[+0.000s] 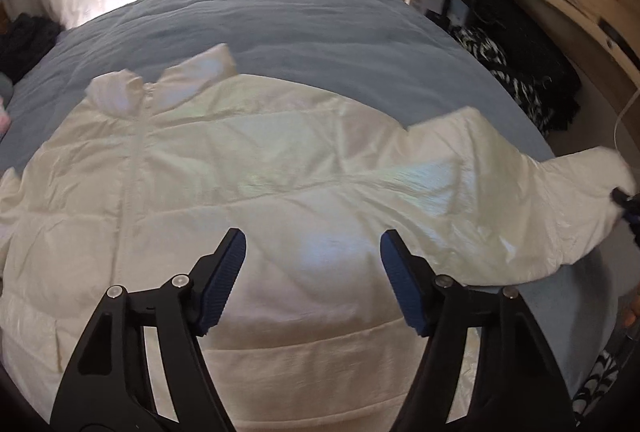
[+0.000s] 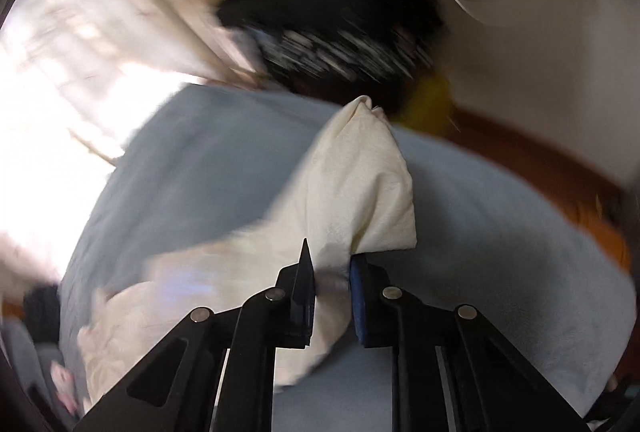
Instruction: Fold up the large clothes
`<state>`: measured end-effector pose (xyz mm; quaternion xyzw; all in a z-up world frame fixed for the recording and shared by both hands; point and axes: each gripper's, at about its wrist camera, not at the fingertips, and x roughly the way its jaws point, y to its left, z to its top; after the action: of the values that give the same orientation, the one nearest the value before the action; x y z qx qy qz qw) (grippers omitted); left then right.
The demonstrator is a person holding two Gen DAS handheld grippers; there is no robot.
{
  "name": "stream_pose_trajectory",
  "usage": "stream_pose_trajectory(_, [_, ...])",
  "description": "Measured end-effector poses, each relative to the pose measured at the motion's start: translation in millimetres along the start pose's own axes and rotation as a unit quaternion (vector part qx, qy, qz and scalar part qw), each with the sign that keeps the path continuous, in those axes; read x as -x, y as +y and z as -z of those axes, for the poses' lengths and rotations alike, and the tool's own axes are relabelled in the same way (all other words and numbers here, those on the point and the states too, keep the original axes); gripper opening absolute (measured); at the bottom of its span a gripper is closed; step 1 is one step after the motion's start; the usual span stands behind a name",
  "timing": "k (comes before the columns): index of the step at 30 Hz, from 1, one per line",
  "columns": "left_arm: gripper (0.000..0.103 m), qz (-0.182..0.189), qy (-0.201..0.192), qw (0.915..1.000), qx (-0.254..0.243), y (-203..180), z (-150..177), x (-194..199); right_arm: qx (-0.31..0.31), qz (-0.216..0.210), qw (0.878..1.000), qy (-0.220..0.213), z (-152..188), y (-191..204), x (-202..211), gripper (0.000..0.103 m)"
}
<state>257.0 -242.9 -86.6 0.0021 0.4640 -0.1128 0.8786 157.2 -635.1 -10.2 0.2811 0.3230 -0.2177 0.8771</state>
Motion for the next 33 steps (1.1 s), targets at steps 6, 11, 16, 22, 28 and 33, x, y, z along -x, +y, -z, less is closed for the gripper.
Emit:
stream_pose_trajectory(6, [0.067,-0.028,-0.037,0.9983,0.033,67.6,-2.5,44.7,0.152,-0.154,0.975,-0.048,19.2,153.7,82.0,0.015])
stream_pose_trajectory(11, [0.067,-0.052,-0.062,0.9934,0.082,140.1,7.9,79.1,0.243,-0.226,0.944,0.002,85.8,256.9,81.6,0.015])
stream_pose_trajectory(16, [0.067,-0.069,-0.062,0.9904,0.103,206.6,37.6,93.6,0.305,-0.223,0.921,0.098,176.3,316.1,24.1,0.015])
stream_pose_trajectory(22, [0.068,-0.055,-0.037,0.9897,0.127,250.3,74.1,92.4,0.345,-0.154,0.897,0.229,257.3,321.4,-38.3,0.018])
stream_pose_trajectory(28, [0.068,-0.027,-0.022,0.9897,0.139,251.6,83.9,82.4,0.347,-0.16,0.901,0.205,279.1,292.2,-4.1,0.074])
stream_pose_trajectory(33, [0.068,0.006,-0.01,0.9897,0.143,242.3,87.1,77.5,0.359,-0.17,0.908,0.133,295.5,286.8,51.5,0.091])
